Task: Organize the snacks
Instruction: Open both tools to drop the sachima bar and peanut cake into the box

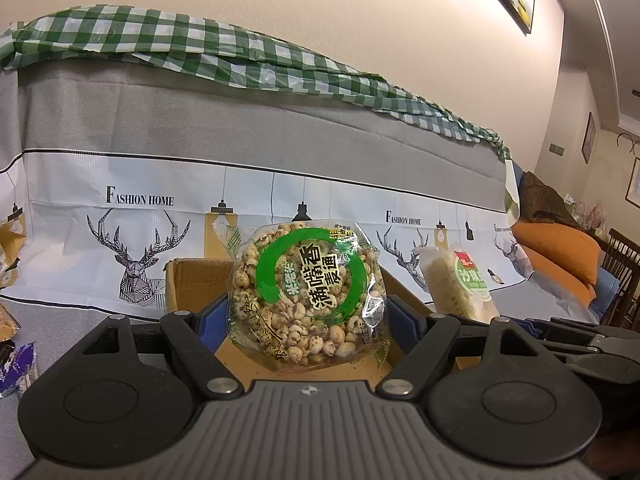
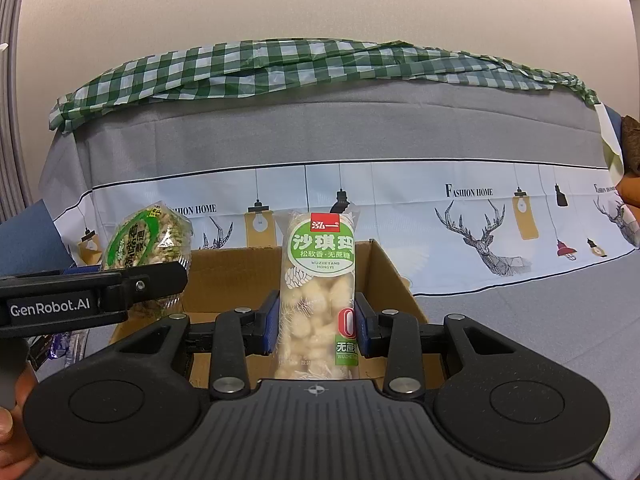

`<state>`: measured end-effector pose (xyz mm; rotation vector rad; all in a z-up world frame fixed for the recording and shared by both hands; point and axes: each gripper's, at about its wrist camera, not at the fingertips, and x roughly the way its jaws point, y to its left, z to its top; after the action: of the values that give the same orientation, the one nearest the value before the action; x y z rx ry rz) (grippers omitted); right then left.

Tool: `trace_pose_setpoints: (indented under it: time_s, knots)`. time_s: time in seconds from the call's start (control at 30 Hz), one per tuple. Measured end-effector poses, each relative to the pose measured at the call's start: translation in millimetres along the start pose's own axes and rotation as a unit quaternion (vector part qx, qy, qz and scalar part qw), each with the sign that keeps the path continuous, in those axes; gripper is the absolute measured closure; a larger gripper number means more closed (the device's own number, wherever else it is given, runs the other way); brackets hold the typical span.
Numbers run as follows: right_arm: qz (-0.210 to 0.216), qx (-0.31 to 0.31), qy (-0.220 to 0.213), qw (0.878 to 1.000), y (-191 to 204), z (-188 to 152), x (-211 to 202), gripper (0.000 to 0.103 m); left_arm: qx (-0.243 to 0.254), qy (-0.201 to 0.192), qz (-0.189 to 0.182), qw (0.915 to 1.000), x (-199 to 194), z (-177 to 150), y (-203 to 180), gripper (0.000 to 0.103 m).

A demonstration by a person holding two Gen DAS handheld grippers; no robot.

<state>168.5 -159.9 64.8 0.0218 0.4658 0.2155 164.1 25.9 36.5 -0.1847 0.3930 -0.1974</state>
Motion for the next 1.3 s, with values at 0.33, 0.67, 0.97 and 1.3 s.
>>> trace_pose_setpoints:
  time_s: [0.33,0.67,0.97,1.3]
  knots:
    - [-0.011,0.001,0.009,1.000,-1,-1,4,0.036,-0.008,0.002,0.006,1.0000,0,0,1,0.012]
    - [-0.011,0.023,0.010,1.000,0,0,3,0.036,-0.004,-0.011,-0.022,0.9997,-19,-1,16,0.049]
    - [0.037,0.033,0.008,0.999,27,-4,-2,0.075,0.003,0.030,0.007,0.9995,-61,-5,53,0.068]
    - [0.117,-0.005,0.002,0.993,90,-14,-18,0.076,0.085,0.111,0.172,0.9750,-94,-27,128,0.068]
